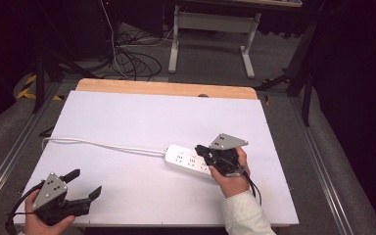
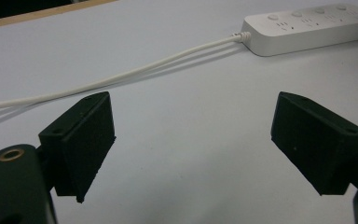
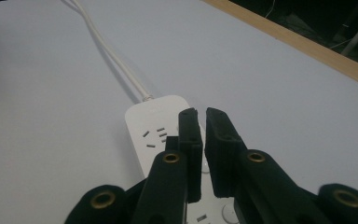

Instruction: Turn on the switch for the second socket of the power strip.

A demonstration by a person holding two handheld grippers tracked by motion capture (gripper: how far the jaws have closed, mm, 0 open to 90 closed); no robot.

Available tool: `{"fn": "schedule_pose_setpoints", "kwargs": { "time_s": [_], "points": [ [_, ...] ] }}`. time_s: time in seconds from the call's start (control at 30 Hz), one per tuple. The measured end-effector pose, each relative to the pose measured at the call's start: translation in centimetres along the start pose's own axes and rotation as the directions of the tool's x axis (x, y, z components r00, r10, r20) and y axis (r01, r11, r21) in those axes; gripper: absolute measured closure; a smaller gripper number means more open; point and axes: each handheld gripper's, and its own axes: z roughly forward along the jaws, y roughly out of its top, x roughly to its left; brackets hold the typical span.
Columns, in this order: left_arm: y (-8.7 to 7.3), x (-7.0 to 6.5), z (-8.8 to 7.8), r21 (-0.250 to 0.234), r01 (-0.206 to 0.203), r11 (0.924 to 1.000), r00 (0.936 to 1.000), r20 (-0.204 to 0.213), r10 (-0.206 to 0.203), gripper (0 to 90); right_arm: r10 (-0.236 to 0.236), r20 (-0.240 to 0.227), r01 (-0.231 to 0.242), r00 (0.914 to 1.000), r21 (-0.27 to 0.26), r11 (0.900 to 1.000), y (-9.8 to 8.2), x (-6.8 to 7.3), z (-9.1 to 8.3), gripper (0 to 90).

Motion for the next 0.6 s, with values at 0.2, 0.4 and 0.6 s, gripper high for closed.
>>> {"fn": "schedule_pose_setpoints", "kwargs": {
  "time_s": [0.2,0.4,0.6],
  "points": [
    [0.1,0.0,0.1,-0.001,-0.001,1.0000,1.0000,0.004,0.001,13.9,-0.012,0.045,0.012,0.9989,-0.003,1.000,0.2,0.1,-0.6,62.4],
    [0.2,0.0,0.4,0.001,-0.007,1.0000,0.9999,0.011,0.007,13.9,-0.013,0.040,0.014,0.9991,-0.025,1.000,0.3,0.0,-1.9,43.8],
    [0.3,0.1,0.5,-0.001,-0.010,0.9999,0.9998,0.015,0.010,13.9,0.007,0.015,-0.006,0.9999,-0.039,0.999,0.2,0.0,-3.4,32.6]
  ]
}}
